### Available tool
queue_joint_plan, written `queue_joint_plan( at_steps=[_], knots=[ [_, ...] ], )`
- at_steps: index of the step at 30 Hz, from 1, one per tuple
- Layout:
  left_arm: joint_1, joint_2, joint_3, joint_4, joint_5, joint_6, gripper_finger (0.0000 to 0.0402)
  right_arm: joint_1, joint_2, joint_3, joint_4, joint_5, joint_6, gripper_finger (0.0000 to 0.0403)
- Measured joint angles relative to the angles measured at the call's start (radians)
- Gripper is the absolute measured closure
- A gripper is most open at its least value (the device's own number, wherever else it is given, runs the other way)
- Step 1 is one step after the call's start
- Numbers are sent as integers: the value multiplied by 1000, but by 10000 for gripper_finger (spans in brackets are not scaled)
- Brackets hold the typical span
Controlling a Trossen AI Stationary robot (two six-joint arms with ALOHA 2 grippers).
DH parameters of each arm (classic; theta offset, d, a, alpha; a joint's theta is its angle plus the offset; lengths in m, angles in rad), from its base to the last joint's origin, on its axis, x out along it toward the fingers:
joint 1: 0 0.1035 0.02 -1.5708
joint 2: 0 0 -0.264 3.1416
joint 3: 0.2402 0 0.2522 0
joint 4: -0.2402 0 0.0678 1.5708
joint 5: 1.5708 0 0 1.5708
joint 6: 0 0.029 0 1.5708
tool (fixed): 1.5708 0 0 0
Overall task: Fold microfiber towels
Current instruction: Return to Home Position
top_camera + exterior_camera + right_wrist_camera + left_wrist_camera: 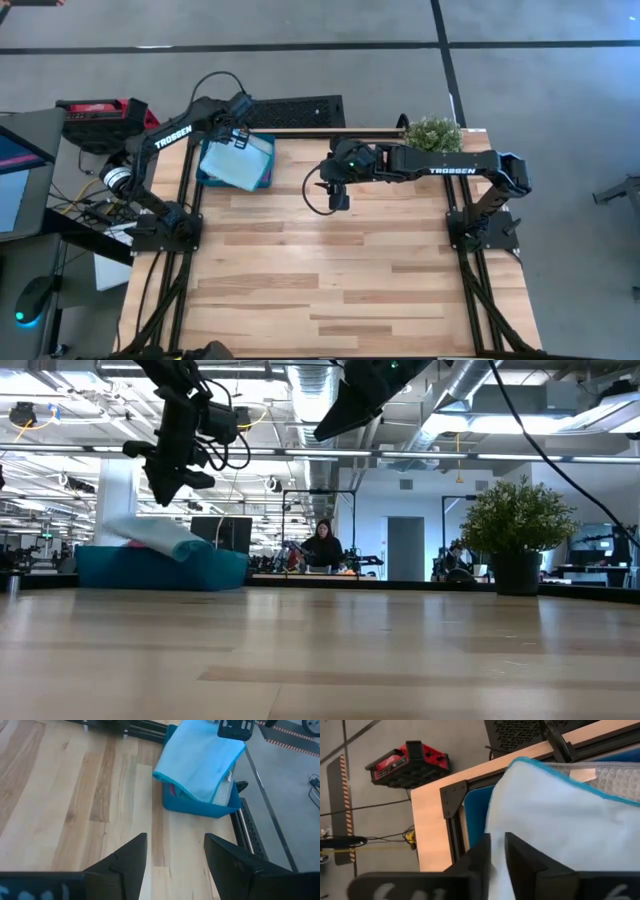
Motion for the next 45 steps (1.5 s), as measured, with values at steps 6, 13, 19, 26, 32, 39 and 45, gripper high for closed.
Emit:
queue_joint_plan(
  at_steps=[6, 13, 19, 26, 32, 39, 45],
  knots=[
    [12, 0, 0, 0, -1, 3, 297, 0, 0, 0, 0, 0, -24, 182],
    [14, 0, 0, -10, 151, 25, 281, 2, -25, -1, -2, 35, -24, 191],
    [-28, -16, 0, -26, 183, 91, 381, 3, -150, -1, -47, 121, -4, 281],
    [-183, -161, 0, 47, 201, 199, 400, 7, -351, 0, -220, 131, 157, 387],
    [-333, -331, 0, 72, 209, 185, 401, 35, -504, -17, -322, 129, 247, 390],
    [-499, -513, -37, 132, 189, 108, 401, 79, -719, -169, -343, 123, 359, 388],
    [-615, -707, -248, 380, 182, 93, 401, 146, -910, -377, -236, 102, 450, 398]
  ],
)
